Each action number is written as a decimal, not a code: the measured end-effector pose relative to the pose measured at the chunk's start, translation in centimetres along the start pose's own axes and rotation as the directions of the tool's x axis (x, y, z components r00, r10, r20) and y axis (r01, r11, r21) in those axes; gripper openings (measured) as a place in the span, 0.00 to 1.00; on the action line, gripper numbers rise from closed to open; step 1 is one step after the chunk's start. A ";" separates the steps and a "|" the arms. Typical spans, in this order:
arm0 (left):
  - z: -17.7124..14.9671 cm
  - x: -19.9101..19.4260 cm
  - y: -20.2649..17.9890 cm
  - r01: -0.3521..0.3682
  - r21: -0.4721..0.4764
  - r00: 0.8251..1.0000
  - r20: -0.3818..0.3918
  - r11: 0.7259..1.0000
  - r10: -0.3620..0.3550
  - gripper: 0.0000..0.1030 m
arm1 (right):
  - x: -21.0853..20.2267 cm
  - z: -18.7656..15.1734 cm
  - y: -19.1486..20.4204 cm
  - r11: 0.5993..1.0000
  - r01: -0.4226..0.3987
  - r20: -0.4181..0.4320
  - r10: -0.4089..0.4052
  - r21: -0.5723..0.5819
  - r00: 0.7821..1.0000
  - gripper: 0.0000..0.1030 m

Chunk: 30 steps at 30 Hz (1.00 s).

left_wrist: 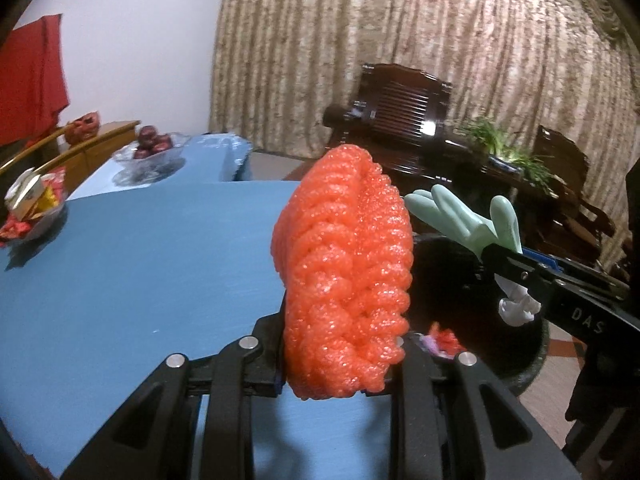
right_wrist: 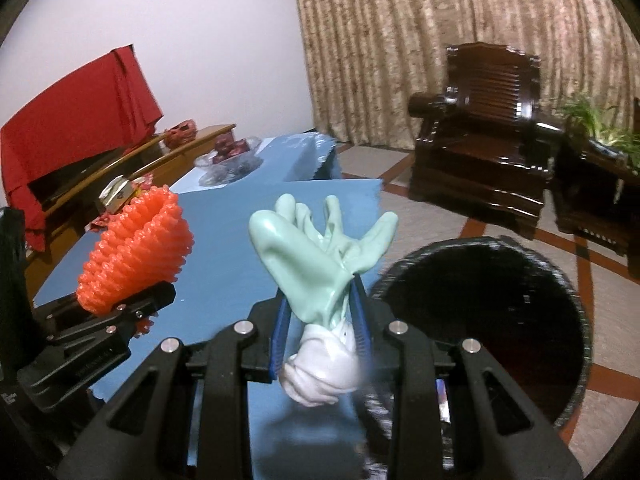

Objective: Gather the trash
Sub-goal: 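Carry net and glove over the bin and open both tools to drop them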

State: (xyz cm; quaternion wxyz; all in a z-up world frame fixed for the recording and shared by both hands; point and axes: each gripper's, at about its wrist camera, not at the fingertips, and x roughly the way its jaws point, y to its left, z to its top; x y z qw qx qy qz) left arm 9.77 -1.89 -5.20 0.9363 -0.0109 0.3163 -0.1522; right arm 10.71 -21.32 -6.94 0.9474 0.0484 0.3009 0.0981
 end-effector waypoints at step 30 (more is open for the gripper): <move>2.2 16.0 -16.5 0.255 0.159 0.960 -0.158 0.954 -0.230 0.37 | 3.8 -3.5 -17.1 0.962 0.255 -0.117 -0.244 0.100 0.963 0.40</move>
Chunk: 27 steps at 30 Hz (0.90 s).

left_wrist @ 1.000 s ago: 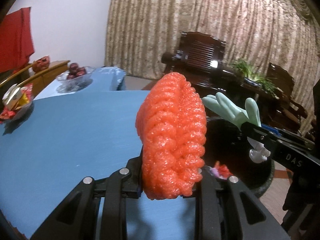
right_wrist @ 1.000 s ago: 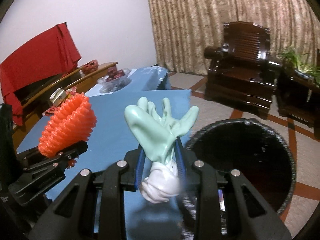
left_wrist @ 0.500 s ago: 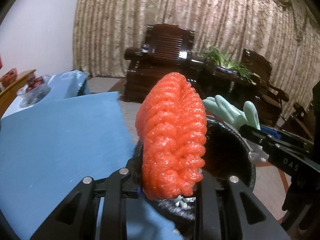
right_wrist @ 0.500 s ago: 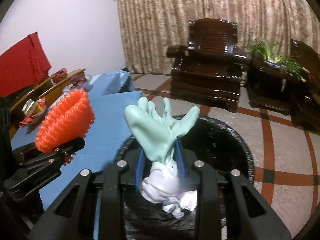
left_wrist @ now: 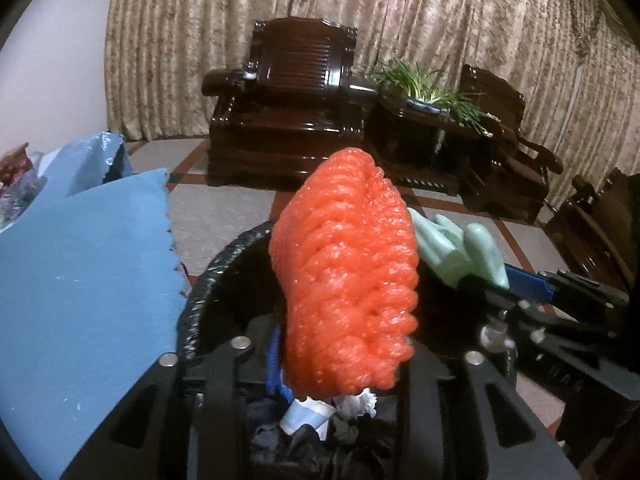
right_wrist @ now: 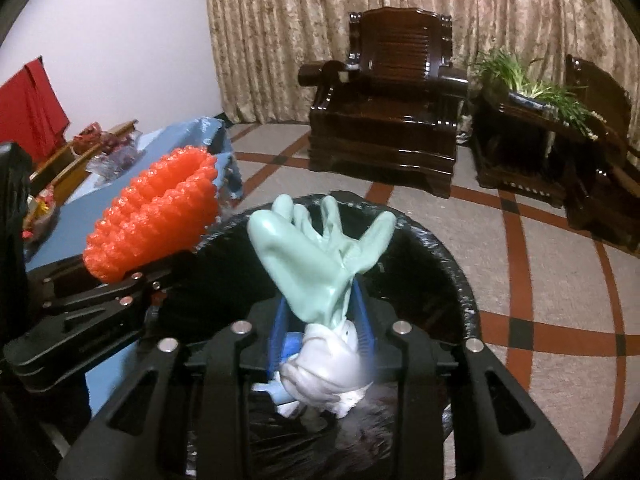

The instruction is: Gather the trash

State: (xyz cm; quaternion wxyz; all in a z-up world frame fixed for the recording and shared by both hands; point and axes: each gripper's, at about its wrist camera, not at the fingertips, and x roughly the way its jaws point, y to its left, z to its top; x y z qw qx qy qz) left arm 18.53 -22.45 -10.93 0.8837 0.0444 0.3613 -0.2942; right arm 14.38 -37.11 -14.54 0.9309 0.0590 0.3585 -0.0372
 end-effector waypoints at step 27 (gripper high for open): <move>-2.7 -13.7 4.3 -0.107 -0.080 0.990 0.087 0.991 0.114 0.92 | -10.7 -1.5 4.7 0.999 -0.025 0.083 0.022 0.032 0.996 0.95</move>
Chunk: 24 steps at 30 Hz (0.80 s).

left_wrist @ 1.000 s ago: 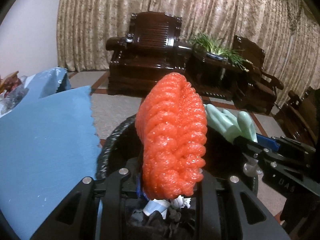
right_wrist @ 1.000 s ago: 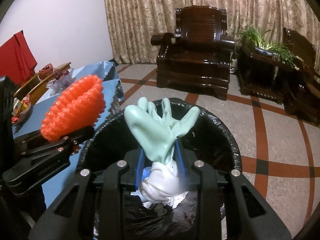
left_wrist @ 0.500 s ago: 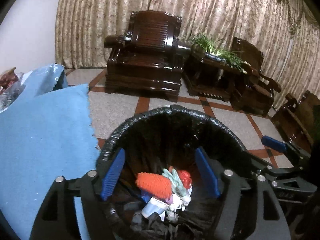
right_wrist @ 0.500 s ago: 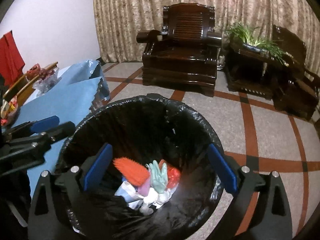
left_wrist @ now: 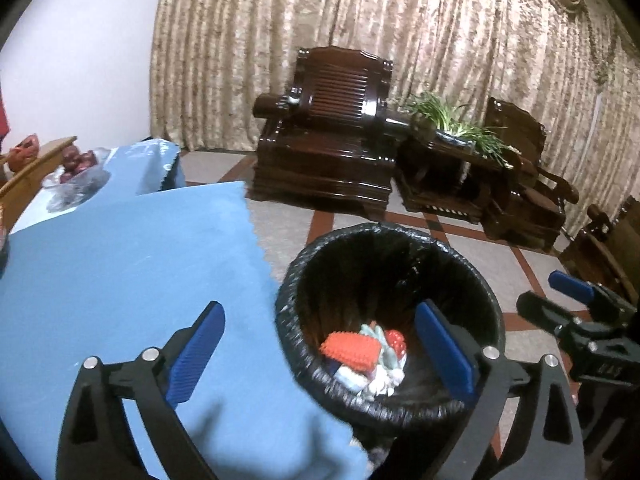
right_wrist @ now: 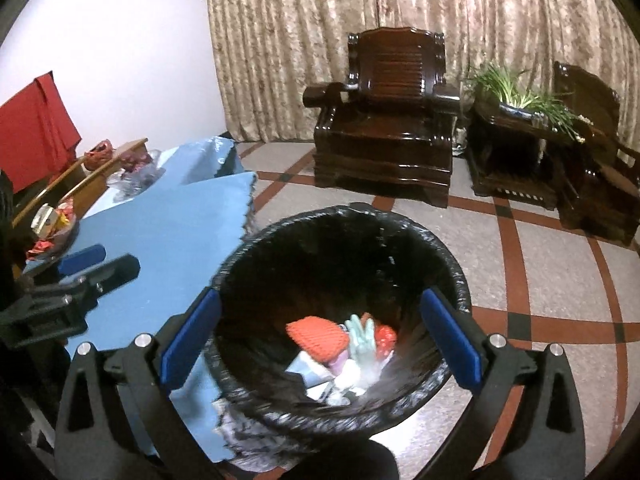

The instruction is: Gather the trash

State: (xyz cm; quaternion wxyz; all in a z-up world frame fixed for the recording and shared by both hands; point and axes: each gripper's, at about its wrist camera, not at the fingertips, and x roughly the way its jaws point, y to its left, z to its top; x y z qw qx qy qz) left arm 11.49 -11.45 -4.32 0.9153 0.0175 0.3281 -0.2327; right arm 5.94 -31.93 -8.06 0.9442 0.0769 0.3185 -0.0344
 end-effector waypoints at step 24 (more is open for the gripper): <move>-0.8 -8.3 0.6 -0.094 -0.022 0.991 0.098 0.995 0.095 0.94 | -6.5 1.9 5.0 0.997 -0.027 0.067 0.032 -0.073 0.997 0.95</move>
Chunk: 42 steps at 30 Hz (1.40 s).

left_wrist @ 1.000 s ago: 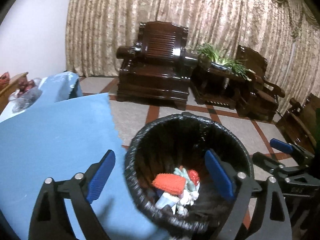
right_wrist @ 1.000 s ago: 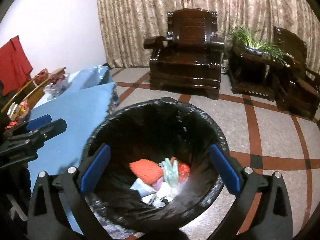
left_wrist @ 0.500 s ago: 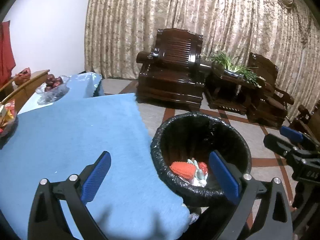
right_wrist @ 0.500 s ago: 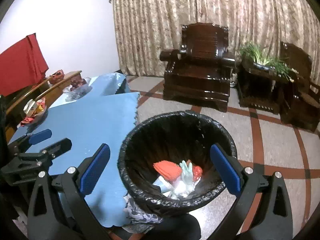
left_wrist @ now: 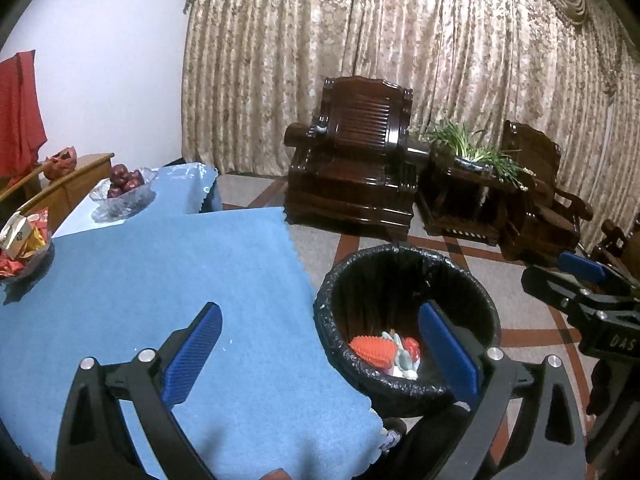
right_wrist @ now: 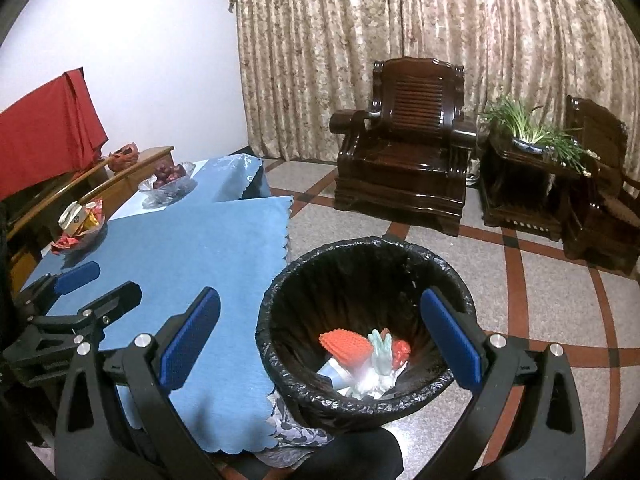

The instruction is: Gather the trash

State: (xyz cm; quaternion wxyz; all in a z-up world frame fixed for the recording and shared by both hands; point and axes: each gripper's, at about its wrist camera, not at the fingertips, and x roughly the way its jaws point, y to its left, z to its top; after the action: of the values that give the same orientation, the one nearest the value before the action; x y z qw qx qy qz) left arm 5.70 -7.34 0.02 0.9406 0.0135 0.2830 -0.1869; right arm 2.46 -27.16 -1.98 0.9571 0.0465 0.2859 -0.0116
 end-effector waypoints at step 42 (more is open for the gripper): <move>0.8 -1.4 1.3 -0.022 -0.006 0.999 0.036 1.000 0.022 0.94 | -0.2 0.9 1.2 1.000 -0.005 0.012 0.005 -0.030 1.000 0.95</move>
State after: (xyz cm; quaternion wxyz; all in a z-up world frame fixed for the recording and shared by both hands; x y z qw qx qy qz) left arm 5.49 -5.77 1.30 0.9477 0.0106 0.2662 -0.1759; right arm 2.83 -26.07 -1.04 0.9594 0.0327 0.2802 -0.0050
